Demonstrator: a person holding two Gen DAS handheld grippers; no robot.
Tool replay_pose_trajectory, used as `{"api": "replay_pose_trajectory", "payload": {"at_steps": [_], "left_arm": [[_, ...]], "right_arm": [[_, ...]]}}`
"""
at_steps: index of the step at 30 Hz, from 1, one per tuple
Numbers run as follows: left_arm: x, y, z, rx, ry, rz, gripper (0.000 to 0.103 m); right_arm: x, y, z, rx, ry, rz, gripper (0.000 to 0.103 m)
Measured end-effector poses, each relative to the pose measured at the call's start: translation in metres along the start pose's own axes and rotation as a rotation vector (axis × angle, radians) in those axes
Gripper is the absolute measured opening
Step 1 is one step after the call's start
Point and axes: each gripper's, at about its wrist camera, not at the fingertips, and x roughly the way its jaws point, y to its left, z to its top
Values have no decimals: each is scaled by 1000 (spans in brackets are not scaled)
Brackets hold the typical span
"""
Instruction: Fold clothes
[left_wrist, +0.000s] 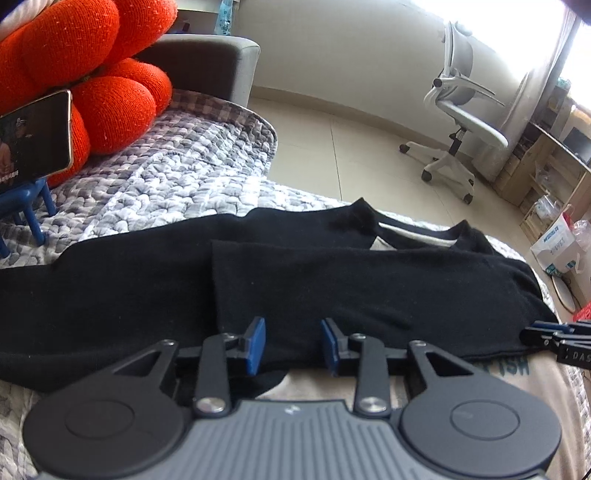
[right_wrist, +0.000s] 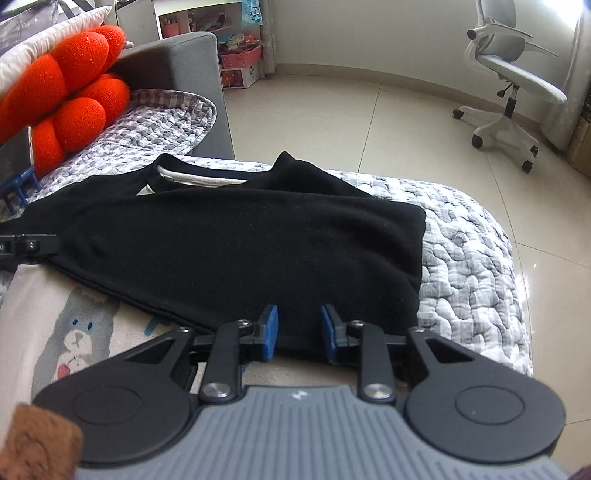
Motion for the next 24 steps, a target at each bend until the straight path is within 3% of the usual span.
{"api": "replay_pose_trajectory", "payload": {"at_steps": [13, 18, 22, 24], "left_arm": [[-4, 5, -3, 30, 18, -18, 34], [-7, 0, -5, 44, 20, -2, 34], [-9, 1, -5, 34, 22, -4, 34], [-8, 3, -5, 23, 22, -9, 34]], "right_arm": [[-18, -34, -15, 91, 13, 30, 29], [-25, -46, -23, 116, 5, 58, 22], [-37, -64, -21, 224, -61, 71, 22], [-36, -68, -21, 238, -48, 48, 22]]}}
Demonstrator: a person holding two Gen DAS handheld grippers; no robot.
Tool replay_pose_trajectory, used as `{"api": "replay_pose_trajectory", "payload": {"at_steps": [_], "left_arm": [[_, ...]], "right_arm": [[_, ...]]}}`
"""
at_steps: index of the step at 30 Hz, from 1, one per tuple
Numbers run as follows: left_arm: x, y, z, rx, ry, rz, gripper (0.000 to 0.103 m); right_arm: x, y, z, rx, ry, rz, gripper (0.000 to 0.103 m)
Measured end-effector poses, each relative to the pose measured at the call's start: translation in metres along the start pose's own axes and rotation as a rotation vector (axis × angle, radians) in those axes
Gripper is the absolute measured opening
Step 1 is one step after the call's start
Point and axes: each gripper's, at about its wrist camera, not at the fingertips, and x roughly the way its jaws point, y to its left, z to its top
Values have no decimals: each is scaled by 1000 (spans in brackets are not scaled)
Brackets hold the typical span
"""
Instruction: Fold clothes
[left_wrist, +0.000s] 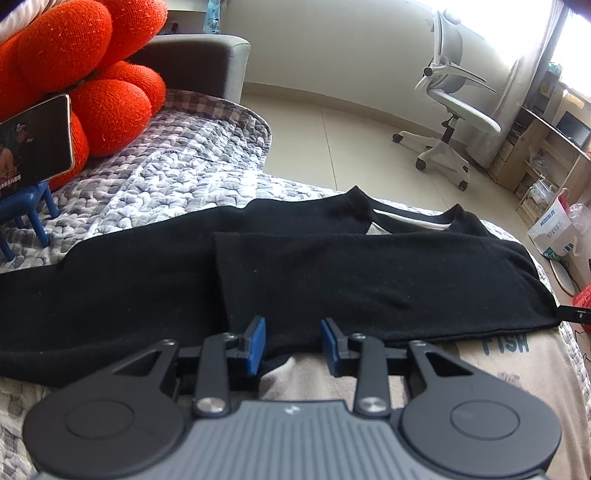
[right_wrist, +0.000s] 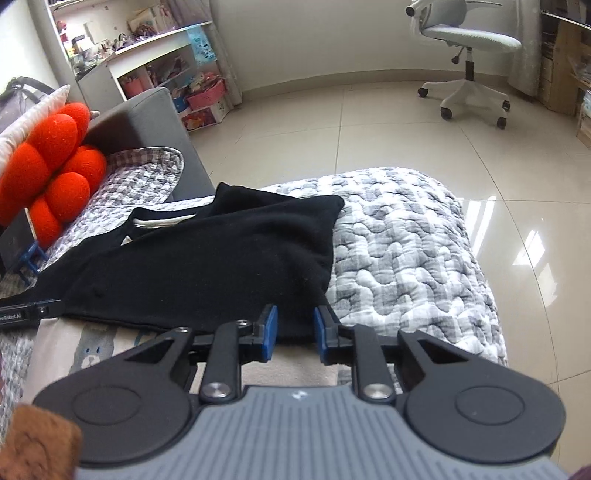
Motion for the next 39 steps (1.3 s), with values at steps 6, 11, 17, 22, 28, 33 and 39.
{"api": "replay_pose_trajectory", "payload": {"at_steps": [6, 11, 17, 22, 28, 33, 39], "left_arm": [[0, -1, 1, -4, 1, 3, 34], [-5, 1, 3, -23, -14, -12, 35], [-1, -3, 0, -1, -1, -7, 35], [-2, -2, 1, -11, -2, -7, 37], [-1, -4, 1, -3, -2, -3, 38], [1, -1, 1, -11, -2, -13, 38], [3, -2, 2, -6, 0, -14, 38]], "right_arm": [[6, -2, 0, -8, 19, -36, 20], [-2, 3, 4, -38, -30, -36, 24], [15, 7, 4, -47, 26, -39, 20], [7, 8, 21, -7, -103, -35, 24], [30, -8, 40, 161, -142, -44, 29], [54, -28, 50, 289, -153, -29, 34], [68, -10, 49, 141, -196, -82, 8]]}}
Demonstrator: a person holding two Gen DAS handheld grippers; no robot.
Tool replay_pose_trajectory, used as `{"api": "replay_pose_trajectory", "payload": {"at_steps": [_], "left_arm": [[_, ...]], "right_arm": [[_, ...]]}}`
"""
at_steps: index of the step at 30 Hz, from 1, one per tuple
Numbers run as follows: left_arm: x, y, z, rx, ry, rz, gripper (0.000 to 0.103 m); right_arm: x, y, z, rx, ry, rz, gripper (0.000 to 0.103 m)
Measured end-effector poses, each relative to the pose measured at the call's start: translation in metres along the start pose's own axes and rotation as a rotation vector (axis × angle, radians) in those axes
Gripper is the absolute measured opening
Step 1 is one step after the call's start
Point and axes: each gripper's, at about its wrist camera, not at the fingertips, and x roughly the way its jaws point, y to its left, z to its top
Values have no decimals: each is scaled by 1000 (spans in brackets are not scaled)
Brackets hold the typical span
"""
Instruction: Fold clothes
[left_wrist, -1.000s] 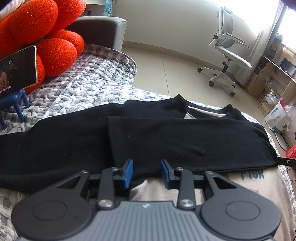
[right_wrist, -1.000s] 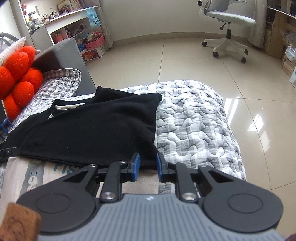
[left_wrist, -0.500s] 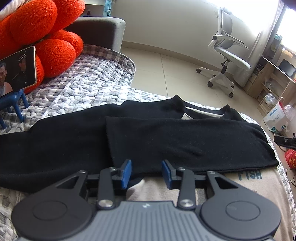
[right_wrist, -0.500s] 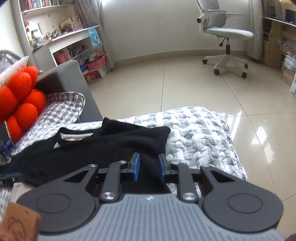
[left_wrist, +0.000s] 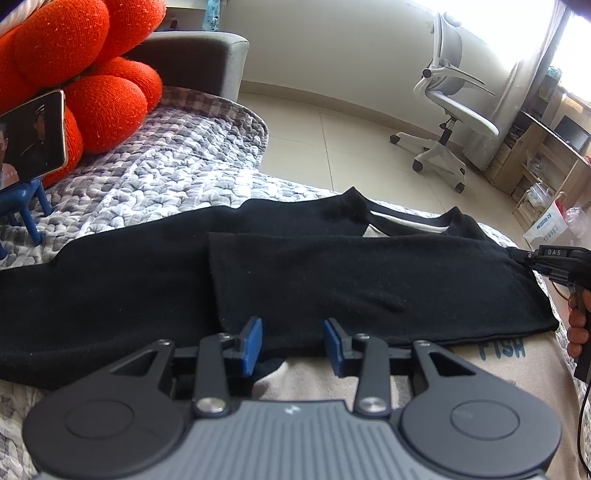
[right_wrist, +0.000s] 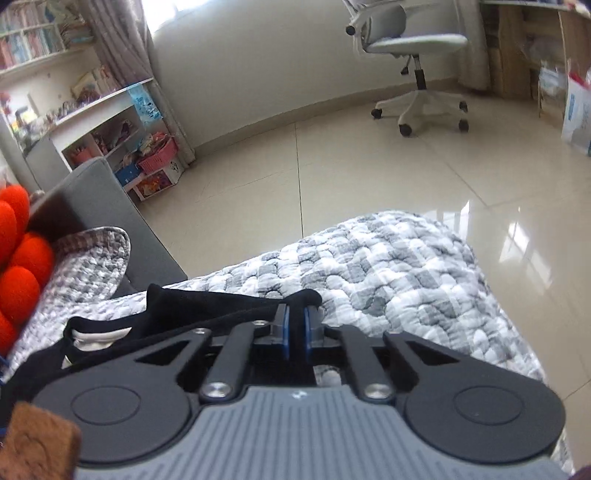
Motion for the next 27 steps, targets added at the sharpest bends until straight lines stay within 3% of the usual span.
{"api": "replay_pose_trajectory", "payload": {"at_steps": [5, 8, 15, 18, 21, 25, 27], "left_arm": [[-2, -1, 1, 6, -13, 12, 38], [2, -2, 0, 18, -8, 20, 38], [-1, 0, 1, 4, -16, 12, 38], [-6, 2, 2, -7, -33, 10, 38], [-10, 5, 4, -30, -48, 8, 39], [-9, 9, 3, -54, -36, 6, 39], [-7, 10, 1, -49, -26, 10, 39]], "right_arm": [[-22, 24, 3, -235, -131, -54, 5], [3, 12, -11, -219, -20, -111, 5], [-3, 18, -9, -227, -61, -129, 5], [-14, 32, -3, -247, -106, -158, 14], [-29, 45, 1, -282, -124, -135, 16], [-37, 63, -4, -290, -59, -3, 16], [-32, 71, -13, -308, 15, 39, 16]]}}
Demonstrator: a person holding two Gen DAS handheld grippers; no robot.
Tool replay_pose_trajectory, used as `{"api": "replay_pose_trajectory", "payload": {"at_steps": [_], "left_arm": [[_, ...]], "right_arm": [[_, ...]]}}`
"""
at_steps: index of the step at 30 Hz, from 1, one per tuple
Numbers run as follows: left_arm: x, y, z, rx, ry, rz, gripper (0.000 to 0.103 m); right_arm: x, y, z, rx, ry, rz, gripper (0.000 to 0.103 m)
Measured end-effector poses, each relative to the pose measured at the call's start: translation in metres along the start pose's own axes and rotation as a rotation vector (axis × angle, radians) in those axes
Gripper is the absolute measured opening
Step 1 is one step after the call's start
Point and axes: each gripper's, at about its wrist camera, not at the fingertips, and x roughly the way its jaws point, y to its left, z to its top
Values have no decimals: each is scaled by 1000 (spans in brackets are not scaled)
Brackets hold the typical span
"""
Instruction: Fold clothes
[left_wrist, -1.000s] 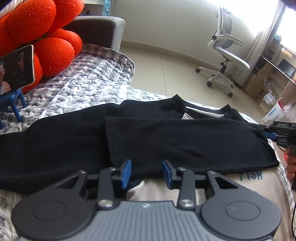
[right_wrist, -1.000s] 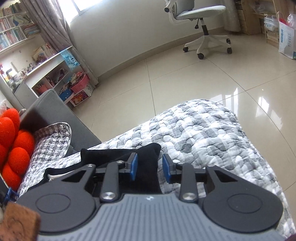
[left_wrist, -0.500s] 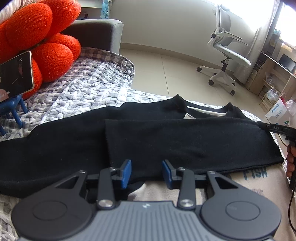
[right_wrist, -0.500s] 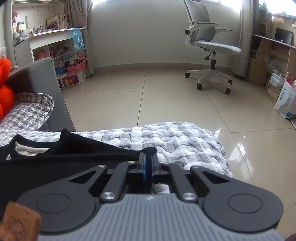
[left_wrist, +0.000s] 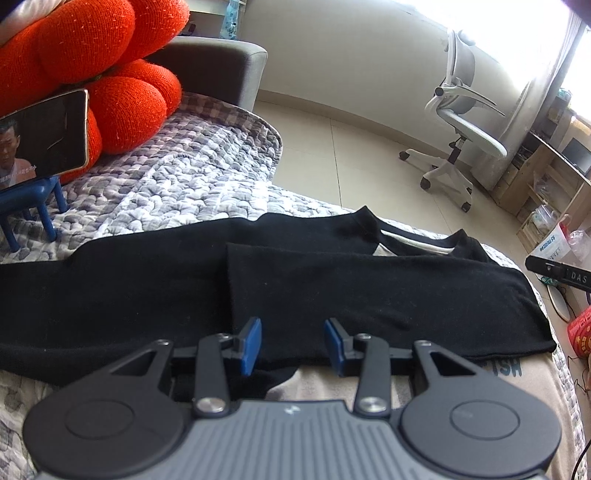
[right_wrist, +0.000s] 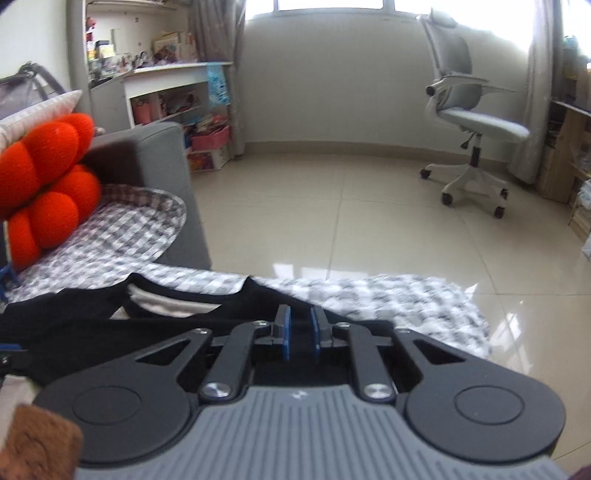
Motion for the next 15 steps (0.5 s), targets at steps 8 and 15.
{"api": "replay_pose_trajectory", "payload": {"at_steps": [8, 15], "left_arm": [[-7, 12, -1, -58, -19, -19, 40], [-6, 34, -6, -132, 3, -35, 41]], "right_arm": [[10, 37, -23, -103, 137, 43, 19], [4, 56, -33, -149, 161, 68, 17]]}}
